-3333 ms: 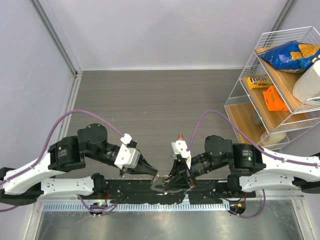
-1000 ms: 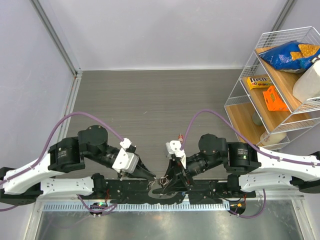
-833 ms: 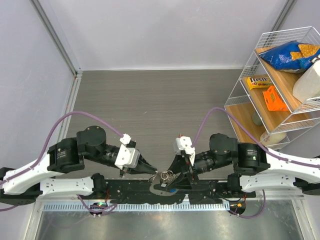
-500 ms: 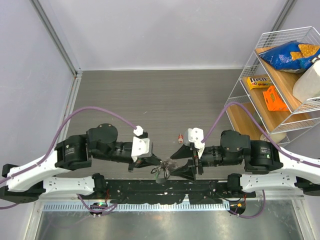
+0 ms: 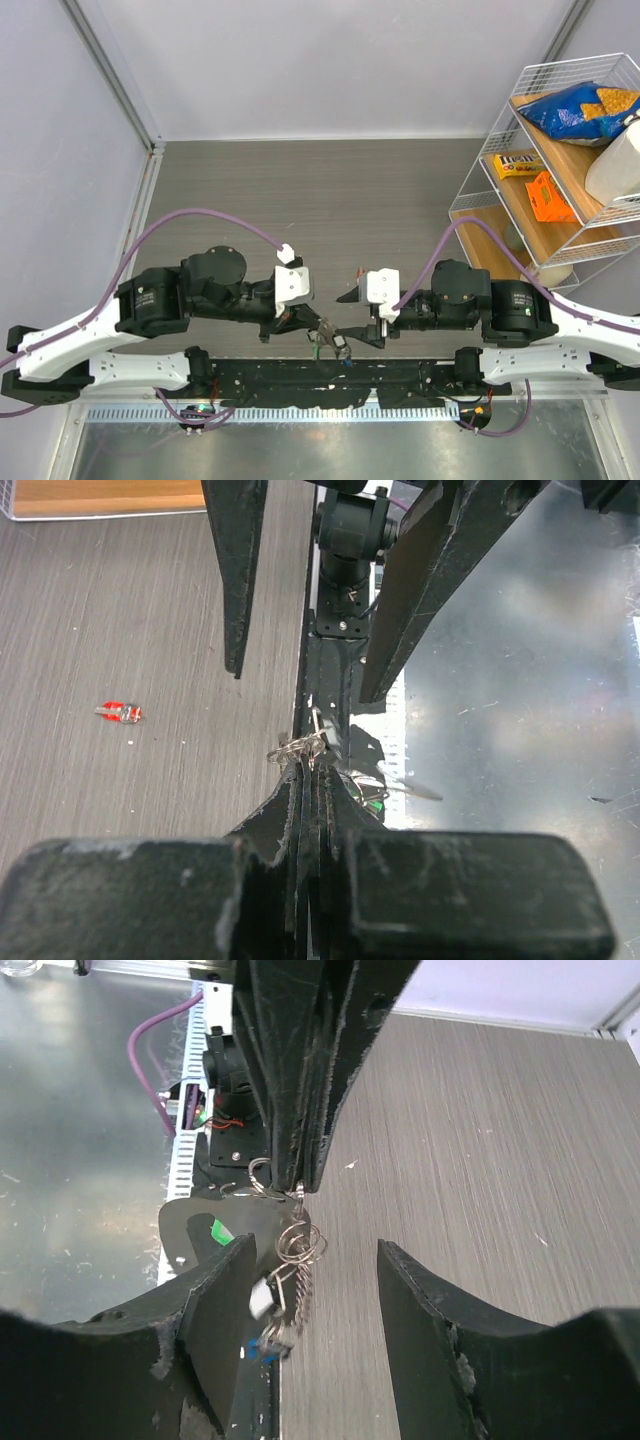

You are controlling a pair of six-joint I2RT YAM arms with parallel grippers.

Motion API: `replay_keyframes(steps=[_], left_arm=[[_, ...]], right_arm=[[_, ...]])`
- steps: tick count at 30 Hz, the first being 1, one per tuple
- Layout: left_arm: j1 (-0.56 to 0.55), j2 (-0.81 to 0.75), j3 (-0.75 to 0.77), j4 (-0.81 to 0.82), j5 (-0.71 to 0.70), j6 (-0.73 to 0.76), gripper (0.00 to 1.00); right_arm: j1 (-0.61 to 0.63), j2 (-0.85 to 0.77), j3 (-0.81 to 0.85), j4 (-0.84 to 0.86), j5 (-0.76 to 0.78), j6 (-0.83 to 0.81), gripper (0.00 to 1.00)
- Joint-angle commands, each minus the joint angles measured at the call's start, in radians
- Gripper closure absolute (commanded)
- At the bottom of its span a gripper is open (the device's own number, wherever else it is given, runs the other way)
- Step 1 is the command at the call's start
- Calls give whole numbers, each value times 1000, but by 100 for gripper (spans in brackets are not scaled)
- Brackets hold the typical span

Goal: Put the keys on the keyring

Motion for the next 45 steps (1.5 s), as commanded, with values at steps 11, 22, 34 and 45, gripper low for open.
replay_keyframes(steps=[11, 22, 34, 45], left_arm=[[-4, -76, -26, 104, 54, -15, 100], [-4, -111, -62, 121, 66, -17, 100], [-6, -145, -71, 136, 82, -23, 100], [-4, -168, -92, 124, 51, -21, 100]], right_arm=[[-3, 61, 9, 118, -152, -78, 47], [-18, 113, 19, 160, -197, -43, 64], [-36, 138, 17, 184, -227, -17, 71], [-50, 120, -29, 193, -218, 11, 71]])
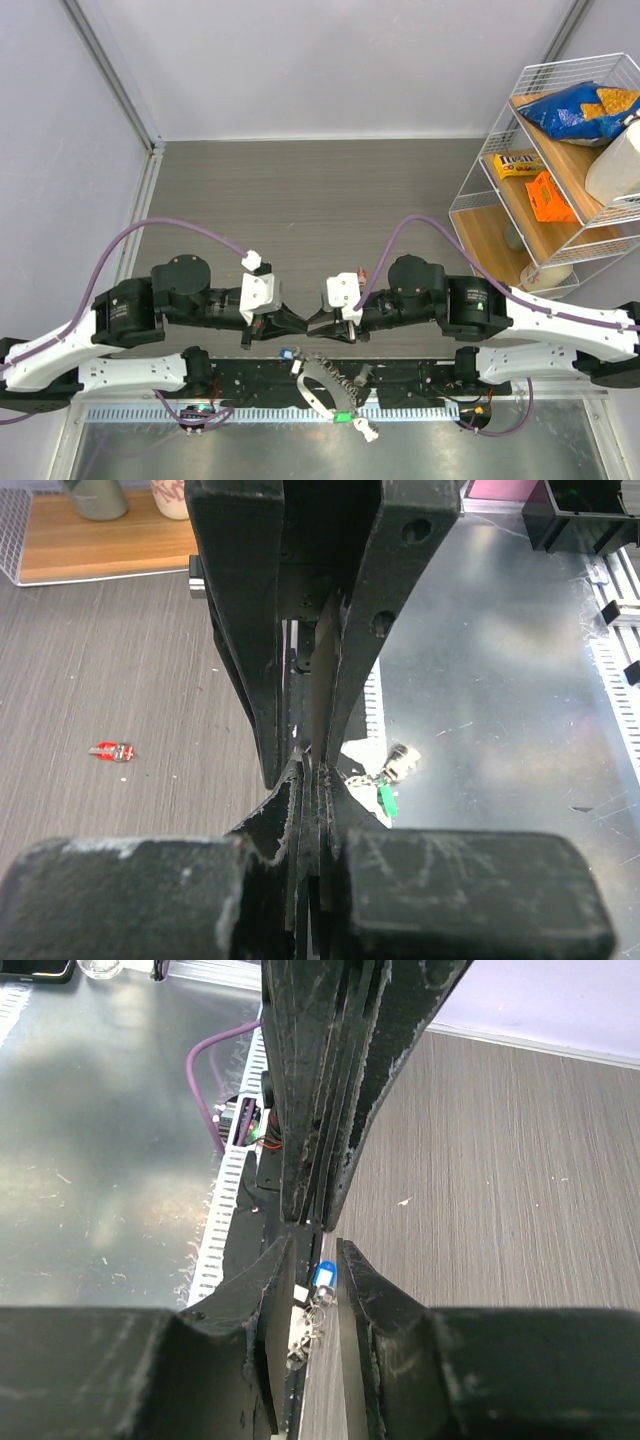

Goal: Put the keys on the keyring

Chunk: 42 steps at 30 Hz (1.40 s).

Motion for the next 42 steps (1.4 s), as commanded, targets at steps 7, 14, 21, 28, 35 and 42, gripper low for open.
replay_keyframes(steps=[7, 14, 21, 28, 35, 42], left_arm=[[-4, -29, -75, 53, -94, -33, 100], [-4, 2, -171, 103, -180, -97, 87], [-2, 22, -357, 271, -172, -275, 66], [-4, 152, -553, 532, -8, -511, 60], [-7, 287, -705, 789, 125, -715, 54], [-48, 445, -768, 1011, 216, -844, 55]], right_arm=[[-8, -125, -198, 86, 116, 140, 66], [-10, -258, -434, 123, 247, 365, 48], [-10, -407, -592, 71, 184, 577, 47], [-4, -417, -735, 94, 86, 746, 50], [25, -397, -832, 132, -16, 812, 52], [125, -423, -870, 126, -17, 869, 52]])
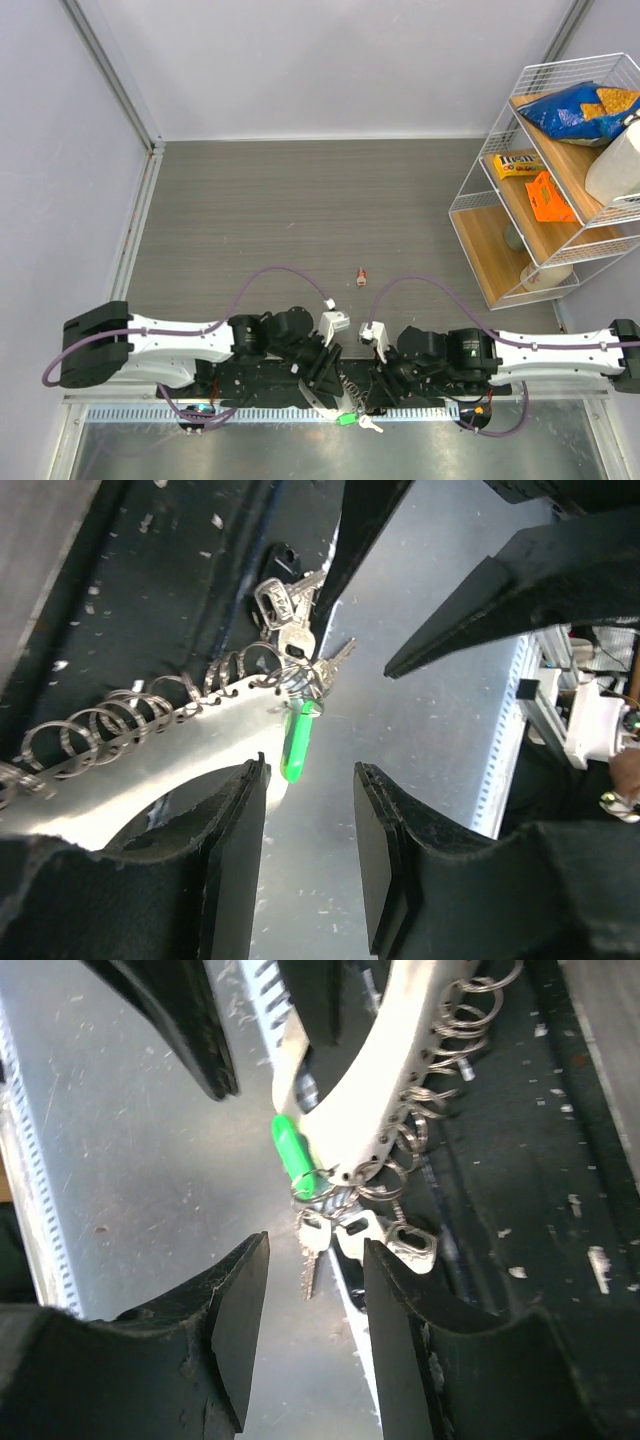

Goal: Put the keys on the keyring

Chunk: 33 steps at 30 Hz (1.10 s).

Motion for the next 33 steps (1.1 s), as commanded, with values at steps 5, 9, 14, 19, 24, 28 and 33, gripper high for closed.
replay_keyframes(steps=[5, 9, 14, 19, 24, 28, 33], left_arm=[[-33, 178, -22, 289, 99, -145, 57], [-32, 226, -19, 271, 85, -150, 57], [10, 275, -20, 227, 33, -146, 58], [111, 321, -89, 283, 18, -180, 59], [197, 336, -114, 282, 2, -165, 60], [215, 363, -114, 279, -22, -159, 60], [260, 372, -146, 302, -22, -148, 61]], right_arm=[[133, 13, 22, 51, 10, 89, 52], [153, 45, 2, 114, 15, 114, 51], [151, 97, -24, 193, 105, 138, 50], [151, 114, -81, 304, 188, 189, 49], [150, 160, -74, 318, 314, 197, 45], [125, 270, -40, 321, 358, 203, 45], [104, 387, 6, 306, 486, 201, 53]])
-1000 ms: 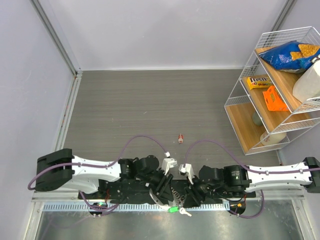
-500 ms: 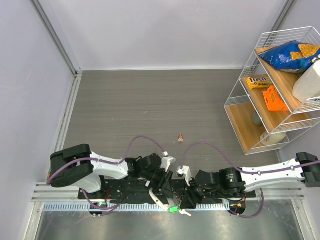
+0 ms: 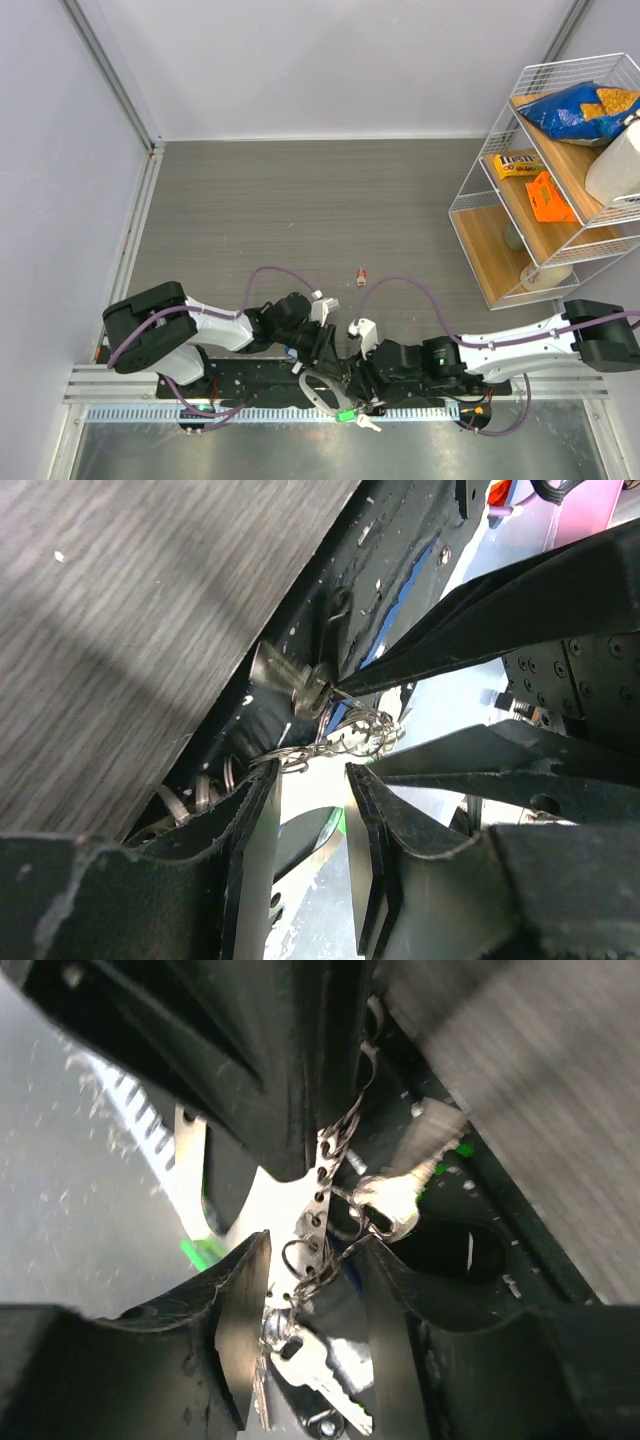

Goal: Put the keys on the keyring

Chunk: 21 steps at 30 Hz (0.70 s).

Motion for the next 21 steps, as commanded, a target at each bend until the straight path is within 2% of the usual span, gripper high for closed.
replay_keyframes(steps=[1, 3, 6, 8, 10, 13, 17, 21], left_arm=[[58, 35, -52, -49, -151, 68, 62], [75, 22, -46, -69, -147, 86, 62], [87, 6, -17, -122, -156, 118, 62], [107, -12, -11, -139, -161, 134, 62], [142, -41, -6, -159, -159, 155, 62], [193, -87, 6, -230, -171, 200, 62], [251, -123, 26, -300, -182, 250, 63], [311, -137, 63, -351, -190, 292, 63]], right_arm=[[-27, 68, 58, -12, 222, -4, 53], [-73, 97, 95, -20, 302, -46, 50], [-216, 117, 128, 66, 280, -145, 48], [-241, 85, 138, 97, 301, -196, 48], [-241, 24, 156, 59, 332, -242, 47], [-242, -86, 184, -122, 321, -276, 44], [-242, -228, 181, -285, 213, -258, 44], [-242, -380, 110, -340, 104, -221, 44]])
